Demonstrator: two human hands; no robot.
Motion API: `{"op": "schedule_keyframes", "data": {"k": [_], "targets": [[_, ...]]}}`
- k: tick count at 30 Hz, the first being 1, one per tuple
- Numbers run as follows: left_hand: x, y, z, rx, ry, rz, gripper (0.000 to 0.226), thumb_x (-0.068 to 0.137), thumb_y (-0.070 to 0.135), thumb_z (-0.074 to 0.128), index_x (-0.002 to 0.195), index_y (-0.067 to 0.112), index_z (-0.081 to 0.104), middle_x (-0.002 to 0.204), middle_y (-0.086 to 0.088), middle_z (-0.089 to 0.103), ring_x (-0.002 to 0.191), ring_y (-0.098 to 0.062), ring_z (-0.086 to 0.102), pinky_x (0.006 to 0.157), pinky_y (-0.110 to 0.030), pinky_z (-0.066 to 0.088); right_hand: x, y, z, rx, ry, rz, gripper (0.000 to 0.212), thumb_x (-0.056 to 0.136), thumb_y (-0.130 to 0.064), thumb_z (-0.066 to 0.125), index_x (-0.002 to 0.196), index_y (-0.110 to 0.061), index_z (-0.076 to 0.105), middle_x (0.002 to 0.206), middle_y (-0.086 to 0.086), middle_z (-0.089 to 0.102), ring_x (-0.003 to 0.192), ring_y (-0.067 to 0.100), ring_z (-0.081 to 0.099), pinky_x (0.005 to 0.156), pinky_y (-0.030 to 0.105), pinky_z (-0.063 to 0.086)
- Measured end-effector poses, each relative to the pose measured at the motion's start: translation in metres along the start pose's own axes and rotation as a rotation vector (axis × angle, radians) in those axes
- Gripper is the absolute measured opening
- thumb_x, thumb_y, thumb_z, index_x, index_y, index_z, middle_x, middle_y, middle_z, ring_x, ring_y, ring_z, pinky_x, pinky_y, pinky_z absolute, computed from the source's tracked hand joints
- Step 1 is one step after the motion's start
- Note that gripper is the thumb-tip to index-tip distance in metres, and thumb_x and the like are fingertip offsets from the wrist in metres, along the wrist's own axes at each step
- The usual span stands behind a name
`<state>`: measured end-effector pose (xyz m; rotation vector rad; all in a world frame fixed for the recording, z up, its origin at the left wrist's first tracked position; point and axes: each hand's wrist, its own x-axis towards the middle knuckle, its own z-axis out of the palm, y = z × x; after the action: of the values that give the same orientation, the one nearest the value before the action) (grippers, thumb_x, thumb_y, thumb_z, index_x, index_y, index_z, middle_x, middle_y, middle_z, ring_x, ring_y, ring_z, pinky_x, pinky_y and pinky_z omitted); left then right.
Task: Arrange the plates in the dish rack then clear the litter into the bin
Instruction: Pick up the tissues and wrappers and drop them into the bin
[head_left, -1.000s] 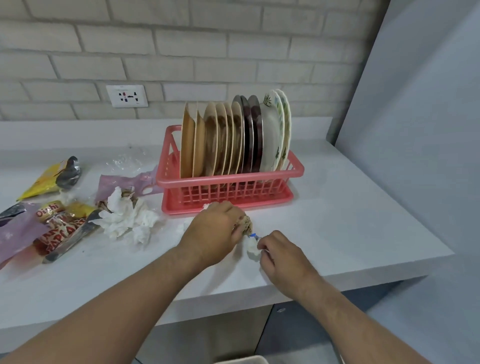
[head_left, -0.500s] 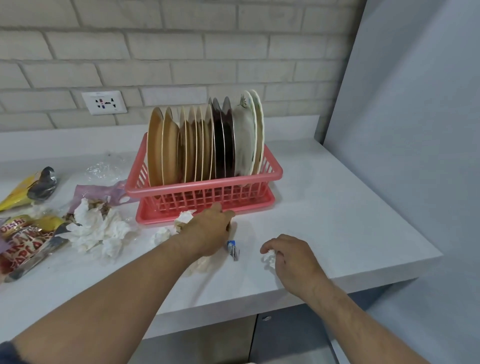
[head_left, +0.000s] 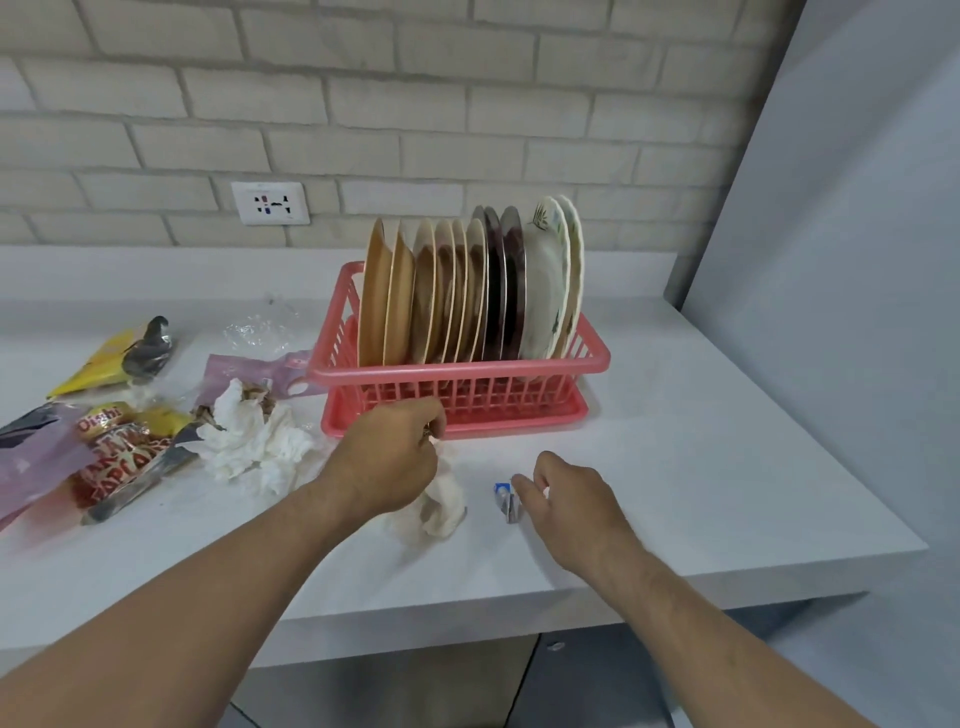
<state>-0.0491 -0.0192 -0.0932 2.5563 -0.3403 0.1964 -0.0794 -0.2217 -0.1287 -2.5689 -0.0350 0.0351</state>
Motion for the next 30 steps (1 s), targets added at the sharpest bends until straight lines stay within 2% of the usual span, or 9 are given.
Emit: {"op": "schedule_keyframes", "data": {"k": [2, 6, 9, 13, 16, 20, 23, 26, 30], "targets": [[-0.003, -0.006, 0.001, -0.003, 0.023, 0.008, 0.020, 0.080, 0.009, 0.051, 0.067, 0.023, 0.051, 0.069, 0.009, 0.056, 0.066, -0.014, 0.057, 0.060, -0.034, 0.052, 0.005, -0.002, 0.001, -0.026, -0.036, 0.004, 0.014, 0.103, -0.030, 0.040, 0.106, -0.019, 0.047, 0.089, 0.002, 0.060, 0.076, 0.018, 0.054, 0.068, 0.031, 0.045], [-0.003, -0.015, 0.002, 0.055, 0.059, 0.005, 0.023, 0.089, 0.033, 0.053, 0.070, 0.020, 0.053, 0.065, 0.005, 0.062, 0.060, -0.012, 0.060, 0.060, -0.037, 0.053, 0.012, -0.010, 0.004, -0.110, -0.100, -0.005, 0.035, 0.101, -0.037, 0.043, 0.133, -0.025, 0.046, 0.114, 0.003, 0.061, 0.102, 0.023, 0.056, 0.084, 0.033, 0.047], [0.001, -0.021, 0.000, 0.121, 0.001, 0.034, 0.016, 0.095, 0.036, 0.050, 0.091, 0.022, 0.057, 0.075, 0.004, 0.067, 0.067, -0.014, 0.063, 0.066, -0.036, 0.055, 0.015, -0.016, 0.011, -0.167, -0.172, 0.068, 0.041, 0.096, -0.050, 0.046, 0.125, -0.021, 0.051, 0.115, 0.005, 0.059, 0.101, 0.024, 0.057, 0.080, 0.033, 0.047], [0.007, -0.029, -0.005, 0.134, -0.041, 0.074, 0.022, 0.096, 0.030, 0.050, 0.114, 0.024, 0.060, 0.084, 0.003, 0.069, 0.075, -0.015, 0.064, 0.070, -0.031, 0.054, 0.015, -0.015, 0.024, -0.236, -0.203, 0.097, 0.022, 0.101, -0.032, 0.040, 0.103, -0.012, 0.049, 0.100, 0.006, 0.057, 0.087, 0.024, 0.057, 0.072, 0.035, 0.047], [0.011, -0.039, -0.010, 0.075, -0.117, 0.053, 0.022, 0.097, 0.026, 0.050, 0.115, 0.026, 0.063, 0.084, 0.009, 0.065, 0.069, -0.004, 0.058, 0.060, -0.011, 0.044, 0.015, -0.019, 0.022, -0.273, -0.180, 0.117, 0.009, 0.100, -0.020, 0.037, 0.098, -0.012, 0.042, 0.096, 0.005, 0.056, 0.082, 0.023, 0.057, 0.068, 0.035, 0.047], [0.010, -0.056, -0.010, 0.155, -0.133, 0.100, 0.023, 0.097, 0.036, 0.046, 0.103, 0.028, 0.067, 0.094, 0.004, 0.070, 0.087, -0.018, 0.064, 0.070, -0.029, 0.048, 0.014, -0.029, 0.012, -0.148, -0.130, 0.084, 0.011, 0.094, -0.009, 0.036, 0.094, -0.017, 0.044, 0.087, 0.003, 0.054, 0.067, 0.016, 0.047, 0.055, 0.028, 0.039], [0.011, -0.068, -0.012, 0.176, -0.114, 0.123, 0.029, 0.097, 0.044, 0.044, 0.100, 0.027, 0.068, 0.092, 0.006, 0.070, 0.082, -0.016, 0.062, 0.064, -0.028, 0.042, 0.017, -0.043, 0.014, -0.002, -0.055, 0.036, 0.026, 0.092, -0.004, 0.036, 0.087, -0.022, 0.055, 0.093, 0.001, 0.056, 0.077, 0.017, 0.051, 0.067, 0.027, 0.045], [0.006, -0.073, -0.017, 0.160, -0.122, 0.179, 0.033, 0.095, 0.050, 0.043, 0.095, 0.029, 0.068, 0.086, 0.010, 0.069, 0.078, -0.012, 0.062, 0.061, -0.027, 0.043, 0.021, -0.054, 0.024, 0.017, -0.027, 0.067, 0.027, 0.094, -0.012, 0.040, 0.086, -0.015, 0.065, 0.097, 0.003, 0.058, 0.090, 0.020, 0.055, 0.082, 0.031, 0.047], [-0.009, -0.073, -0.016, 0.139, -0.209, 0.253, 0.044, 0.083, 0.069, 0.045, 0.100, 0.034, 0.065, 0.093, 0.013, 0.065, 0.080, -0.006, 0.058, 0.065, -0.025, 0.045, 0.022, -0.063, 0.040, 0.076, 0.008, 0.155, 0.028, 0.089, -0.049, 0.058, 0.098, -0.025, 0.068, 0.097, -0.005, 0.054, 0.094, 0.016, 0.053, 0.079, 0.028, 0.043]]}}
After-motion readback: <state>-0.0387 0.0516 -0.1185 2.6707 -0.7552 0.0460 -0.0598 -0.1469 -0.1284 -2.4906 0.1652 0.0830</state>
